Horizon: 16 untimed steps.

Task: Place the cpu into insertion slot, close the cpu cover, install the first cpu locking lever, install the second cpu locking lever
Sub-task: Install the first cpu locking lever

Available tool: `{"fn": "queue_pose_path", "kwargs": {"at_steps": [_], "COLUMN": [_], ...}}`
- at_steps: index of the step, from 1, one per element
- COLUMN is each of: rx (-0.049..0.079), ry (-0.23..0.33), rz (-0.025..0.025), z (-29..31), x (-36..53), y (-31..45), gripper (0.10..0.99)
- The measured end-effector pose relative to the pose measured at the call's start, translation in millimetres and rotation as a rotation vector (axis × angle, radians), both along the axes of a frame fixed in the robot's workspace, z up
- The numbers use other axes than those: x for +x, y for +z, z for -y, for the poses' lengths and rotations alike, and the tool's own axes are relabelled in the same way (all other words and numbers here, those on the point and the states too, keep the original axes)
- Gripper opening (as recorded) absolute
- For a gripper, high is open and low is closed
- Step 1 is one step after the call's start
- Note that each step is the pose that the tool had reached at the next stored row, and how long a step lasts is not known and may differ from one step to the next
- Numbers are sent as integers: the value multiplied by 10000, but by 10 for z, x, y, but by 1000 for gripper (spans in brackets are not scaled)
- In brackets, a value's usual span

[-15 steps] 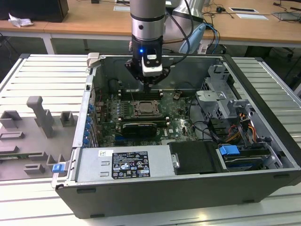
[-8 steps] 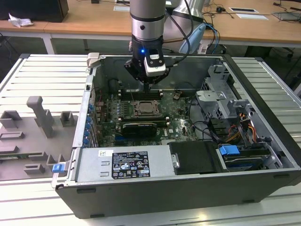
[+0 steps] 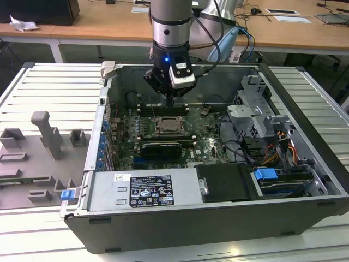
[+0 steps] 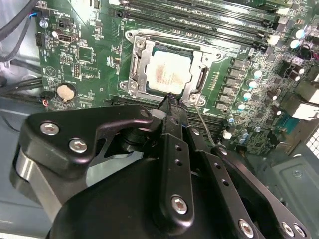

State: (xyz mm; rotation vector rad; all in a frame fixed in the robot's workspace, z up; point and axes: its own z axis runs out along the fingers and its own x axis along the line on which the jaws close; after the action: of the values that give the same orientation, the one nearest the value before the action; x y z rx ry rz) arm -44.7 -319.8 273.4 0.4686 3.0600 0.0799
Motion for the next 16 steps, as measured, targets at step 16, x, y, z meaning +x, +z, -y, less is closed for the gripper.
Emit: {"fn": "queue_pose_path", "kwargs": {"at_steps": [16], "rx": [0], "ry": [3656], "rz": [0], "z": [0], "x": [0], "y": [-2], "gripper": [106]}}
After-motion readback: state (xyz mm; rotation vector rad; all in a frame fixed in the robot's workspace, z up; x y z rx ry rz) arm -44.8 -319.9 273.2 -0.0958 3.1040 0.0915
